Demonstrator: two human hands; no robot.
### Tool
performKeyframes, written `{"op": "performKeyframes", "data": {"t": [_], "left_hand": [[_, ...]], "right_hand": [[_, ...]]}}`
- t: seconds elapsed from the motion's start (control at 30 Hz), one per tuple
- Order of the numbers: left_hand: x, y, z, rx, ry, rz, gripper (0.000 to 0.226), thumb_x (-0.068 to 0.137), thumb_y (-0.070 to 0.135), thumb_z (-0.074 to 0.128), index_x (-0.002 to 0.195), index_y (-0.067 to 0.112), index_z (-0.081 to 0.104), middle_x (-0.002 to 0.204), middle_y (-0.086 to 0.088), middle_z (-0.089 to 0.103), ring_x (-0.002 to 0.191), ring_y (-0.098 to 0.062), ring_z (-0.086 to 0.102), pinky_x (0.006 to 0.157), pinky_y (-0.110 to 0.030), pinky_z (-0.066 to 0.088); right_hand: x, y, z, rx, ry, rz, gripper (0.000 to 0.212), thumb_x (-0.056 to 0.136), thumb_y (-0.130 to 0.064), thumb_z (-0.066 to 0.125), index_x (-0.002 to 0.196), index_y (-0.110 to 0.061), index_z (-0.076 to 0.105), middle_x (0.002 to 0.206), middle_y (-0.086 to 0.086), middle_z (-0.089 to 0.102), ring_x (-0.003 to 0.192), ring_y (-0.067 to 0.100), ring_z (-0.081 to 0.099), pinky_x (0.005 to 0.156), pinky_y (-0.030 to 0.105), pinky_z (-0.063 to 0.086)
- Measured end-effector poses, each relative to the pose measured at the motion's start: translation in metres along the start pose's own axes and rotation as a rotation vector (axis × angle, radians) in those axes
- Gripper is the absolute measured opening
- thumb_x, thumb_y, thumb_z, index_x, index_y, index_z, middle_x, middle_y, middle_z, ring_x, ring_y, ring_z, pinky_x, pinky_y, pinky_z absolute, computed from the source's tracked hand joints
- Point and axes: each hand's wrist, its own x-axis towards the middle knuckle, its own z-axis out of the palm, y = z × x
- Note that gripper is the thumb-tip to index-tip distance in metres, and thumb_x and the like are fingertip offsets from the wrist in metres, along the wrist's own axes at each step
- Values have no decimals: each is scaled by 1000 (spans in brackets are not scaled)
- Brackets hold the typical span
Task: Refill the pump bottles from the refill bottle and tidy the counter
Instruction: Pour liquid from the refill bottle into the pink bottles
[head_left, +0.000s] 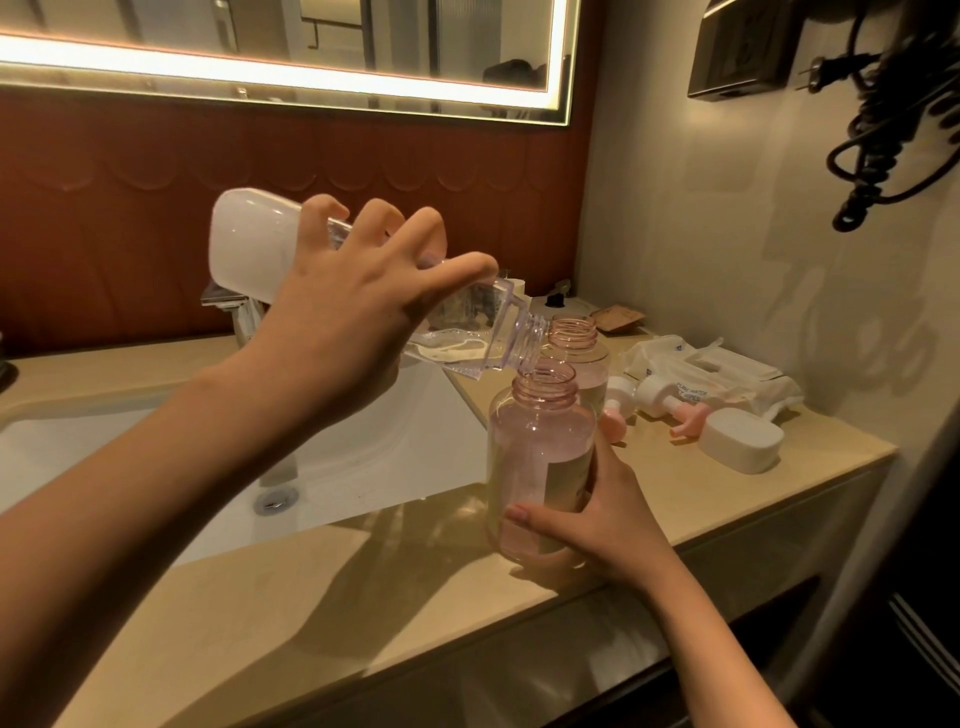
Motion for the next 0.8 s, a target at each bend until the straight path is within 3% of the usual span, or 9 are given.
{"op": "performKeyframes", "data": {"t": [0.4, 0.57, 0.8], "left_hand": [[2, 1, -2, 4, -13, 7, 80, 63, -4, 67, 130, 29, 39, 118, -18, 51, 106, -42, 46, 89, -56, 31], [3, 0, -4, 7, -17, 7, 74, 65, 1, 56, 130, 30, 36, 119, -19, 50, 108, -42, 45, 90, -56, 31], [5, 1, -7, 13, -28, -8, 71, 66, 6, 47, 131, 32, 33, 121, -19, 48, 110, -42, 43, 91, -55, 30]], "right_hand": [[0, 0, 0, -8, -6, -6, 108, 42, -69, 73, 136, -33, 33, 133, -14, 48, 123, 6, 45, 104, 38, 42], [0, 1, 0, -9, -7, -5, 111, 42, -69, 73, 138, -31, 33, 135, -12, 47, 124, 8, 45, 104, 40, 42], [1, 1, 1, -6, -5, -12, 91, 42, -68, 73, 121, -53, 29, 129, -21, 47, 122, 2, 45, 103, 26, 40]]}}
